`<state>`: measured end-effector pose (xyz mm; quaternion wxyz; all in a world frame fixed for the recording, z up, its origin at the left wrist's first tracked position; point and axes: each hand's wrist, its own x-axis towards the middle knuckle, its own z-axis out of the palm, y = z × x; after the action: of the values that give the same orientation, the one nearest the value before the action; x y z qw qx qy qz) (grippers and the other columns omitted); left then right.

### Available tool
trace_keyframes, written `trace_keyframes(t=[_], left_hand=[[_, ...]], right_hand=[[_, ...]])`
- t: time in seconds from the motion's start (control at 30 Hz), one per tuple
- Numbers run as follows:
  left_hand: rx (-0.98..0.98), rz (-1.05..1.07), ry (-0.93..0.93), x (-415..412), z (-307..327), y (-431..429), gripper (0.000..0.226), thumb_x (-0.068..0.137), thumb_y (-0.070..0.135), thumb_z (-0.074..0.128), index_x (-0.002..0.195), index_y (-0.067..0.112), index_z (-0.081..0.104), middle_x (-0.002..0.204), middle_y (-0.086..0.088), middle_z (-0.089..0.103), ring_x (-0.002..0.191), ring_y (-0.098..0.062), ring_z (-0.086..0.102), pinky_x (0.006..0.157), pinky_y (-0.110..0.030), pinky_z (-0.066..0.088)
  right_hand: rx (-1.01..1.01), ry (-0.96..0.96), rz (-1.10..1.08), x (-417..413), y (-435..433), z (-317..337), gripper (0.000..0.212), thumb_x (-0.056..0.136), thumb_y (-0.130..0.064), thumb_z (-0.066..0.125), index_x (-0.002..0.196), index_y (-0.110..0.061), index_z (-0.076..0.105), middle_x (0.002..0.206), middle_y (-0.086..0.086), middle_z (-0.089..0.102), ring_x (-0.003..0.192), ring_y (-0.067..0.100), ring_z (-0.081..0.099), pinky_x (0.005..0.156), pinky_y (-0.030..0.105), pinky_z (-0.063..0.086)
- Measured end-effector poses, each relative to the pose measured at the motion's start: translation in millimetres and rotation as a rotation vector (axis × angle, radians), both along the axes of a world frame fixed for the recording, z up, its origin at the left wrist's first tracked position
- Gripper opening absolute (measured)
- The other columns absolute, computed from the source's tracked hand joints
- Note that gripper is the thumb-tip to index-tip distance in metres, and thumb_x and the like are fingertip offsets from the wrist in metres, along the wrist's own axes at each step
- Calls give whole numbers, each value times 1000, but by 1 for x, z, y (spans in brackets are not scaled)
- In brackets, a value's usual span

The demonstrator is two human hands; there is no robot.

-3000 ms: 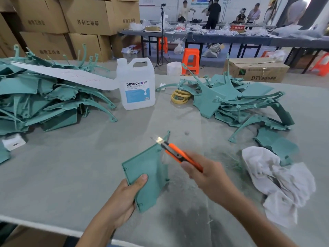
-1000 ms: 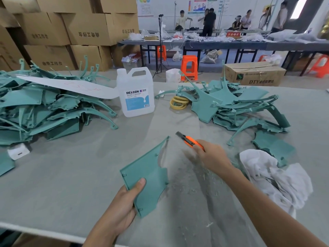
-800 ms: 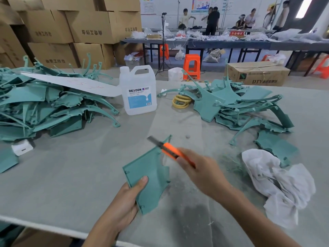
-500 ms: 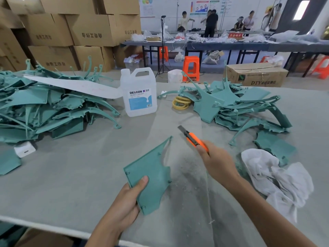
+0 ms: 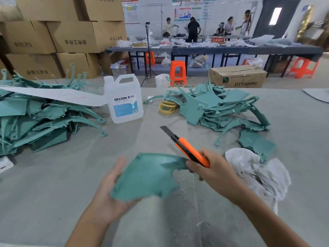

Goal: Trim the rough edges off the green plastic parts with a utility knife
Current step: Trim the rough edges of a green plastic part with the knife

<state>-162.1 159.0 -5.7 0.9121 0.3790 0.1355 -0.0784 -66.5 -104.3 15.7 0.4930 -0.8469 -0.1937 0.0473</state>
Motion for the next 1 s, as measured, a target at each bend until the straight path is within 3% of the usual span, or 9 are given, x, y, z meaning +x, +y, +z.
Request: trace_keyframes(t=[0.1, 0.17, 0.27, 0.4, 0.57, 0.63, 0.7, 0.83, 1.0], left_hand=[[-226, 42, -144, -2, 5, 3, 87, 64, 77, 76, 112, 4, 76, 117, -17, 71, 103, -35, 72, 86, -48, 59], [-115, 19, -209, -4, 10, -14, 85, 69, 75, 75, 123, 10, 71, 127, -12, 68, 117, -32, 65, 99, -49, 53], [282, 144, -192, 6, 20, -46, 63, 82, 56, 68, 134, 20, 60, 130, -8, 68, 114, -24, 69, 86, -37, 60], [497, 352, -170, 25, 33, -55, 18, 101, 20, 57, 118, 22, 60, 105, -4, 77, 90, -18, 74, 78, -32, 58], [918, 179, -125, 43, 9, -69, 30, 95, 22, 67, 124, 26, 59, 100, 1, 75, 88, -10, 72, 74, -27, 57], [1104, 116, -111, 46, -9, -71, 34, 92, 27, 71, 125, 28, 59, 98, 3, 74, 89, -9, 72, 83, -33, 58], [1200, 62, -83, 45, -23, -69, 39, 87, 37, 69, 124, 29, 60, 103, 4, 73, 93, -8, 70, 92, -38, 55], [1491, -54, -99, 41, -47, -66, 43, 94, 35, 66, 135, 25, 58, 129, 6, 64, 107, -3, 62, 95, -21, 46], [1763, -188, -262, 36, -57, -68, 57, 94, 51, 61, 142, 21, 55, 137, 3, 57, 125, -13, 52, 110, -26, 36]], right_hand=[[250, 123, -114, -16, 3, -9, 8, 96, -18, 68, 95, -14, 60, 79, 5, 72, 57, 13, 61, 51, 22, 46], [427, 219, -144, -32, 12, -15, 8, 98, -10, 63, 101, -6, 57, 82, 10, 71, 60, 17, 63, 51, 27, 49], [578, 386, -80, -59, 30, -25, 13, 98, -5, 62, 106, 2, 53, 86, 22, 67, 66, 29, 65, 57, 38, 57], [651, 586, 44, -86, 37, -37, 35, 84, -19, 70, 106, 3, 53, 84, 19, 72, 70, 33, 69, 63, 40, 59], [810, 663, -161, -88, 30, -52, 15, 98, -6, 63, 107, 3, 54, 83, 21, 73, 66, 32, 69, 55, 35, 58], [926, 703, -277, -85, 25, -60, 12, 98, -6, 59, 105, 3, 57, 86, 22, 73, 67, 30, 70, 54, 36, 59], [942, 704, -327, -84, 24, -68, 15, 96, -10, 62, 107, 0, 62, 92, 15, 76, 76, 25, 73, 59, 36, 60], [841, 546, -395, -75, 30, -76, 19, 93, -23, 67, 108, -12, 67, 93, 4, 70, 82, 12, 68, 77, 30, 55], [829, 428, -520, -46, 22, -68, 9, 100, -25, 61, 95, -19, 56, 72, 0, 54, 62, 14, 51, 56, 27, 39]])
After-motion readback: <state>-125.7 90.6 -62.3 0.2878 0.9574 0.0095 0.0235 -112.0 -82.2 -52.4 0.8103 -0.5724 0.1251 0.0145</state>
